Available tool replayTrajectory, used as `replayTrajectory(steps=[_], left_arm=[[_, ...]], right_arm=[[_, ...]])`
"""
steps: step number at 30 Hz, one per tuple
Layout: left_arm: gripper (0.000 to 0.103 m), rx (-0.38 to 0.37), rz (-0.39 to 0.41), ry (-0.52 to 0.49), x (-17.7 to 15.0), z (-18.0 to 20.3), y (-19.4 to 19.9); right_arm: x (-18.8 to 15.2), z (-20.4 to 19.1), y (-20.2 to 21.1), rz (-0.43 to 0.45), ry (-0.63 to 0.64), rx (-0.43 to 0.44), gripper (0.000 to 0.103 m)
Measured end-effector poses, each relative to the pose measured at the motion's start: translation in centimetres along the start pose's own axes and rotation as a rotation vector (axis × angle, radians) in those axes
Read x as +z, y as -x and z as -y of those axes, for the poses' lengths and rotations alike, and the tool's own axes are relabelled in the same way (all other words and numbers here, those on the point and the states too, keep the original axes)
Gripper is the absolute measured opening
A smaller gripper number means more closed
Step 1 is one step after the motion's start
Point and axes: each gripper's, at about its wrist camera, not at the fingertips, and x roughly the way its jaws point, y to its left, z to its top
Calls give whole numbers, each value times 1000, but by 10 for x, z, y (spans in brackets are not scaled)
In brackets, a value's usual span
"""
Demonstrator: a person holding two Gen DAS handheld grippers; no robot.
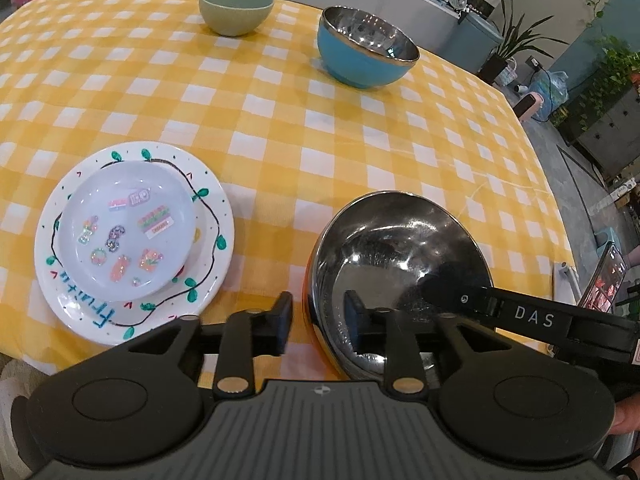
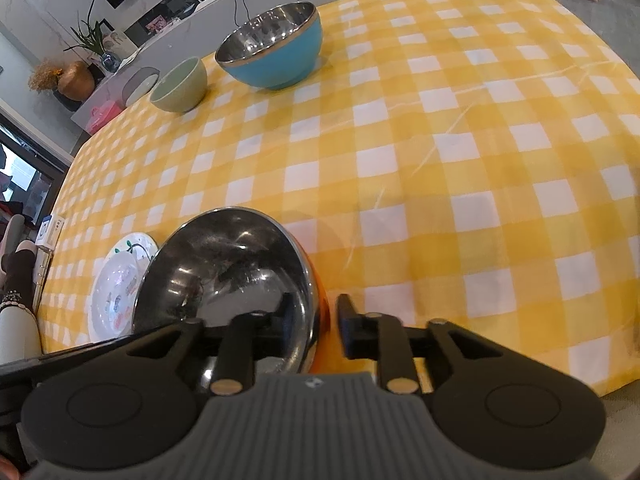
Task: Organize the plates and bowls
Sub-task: 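Lift the orange bowl with both tools and carry it beside the plates, then lower the orange bowl onto the table and open both tools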
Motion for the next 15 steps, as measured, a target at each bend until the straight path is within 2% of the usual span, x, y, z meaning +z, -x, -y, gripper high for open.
replayTrajectory(steps=[4,11,15], left_arm=[[43,13,38,-17,2,0,6],[47,25,130,-62,15,4,19],[48,12,167,-83,25,7,23]], right_arm=[[1,-2,4,26,12,6,40],[5,-10,15,123,49,3,52],[11,-10,19,195,41,-3,53]])
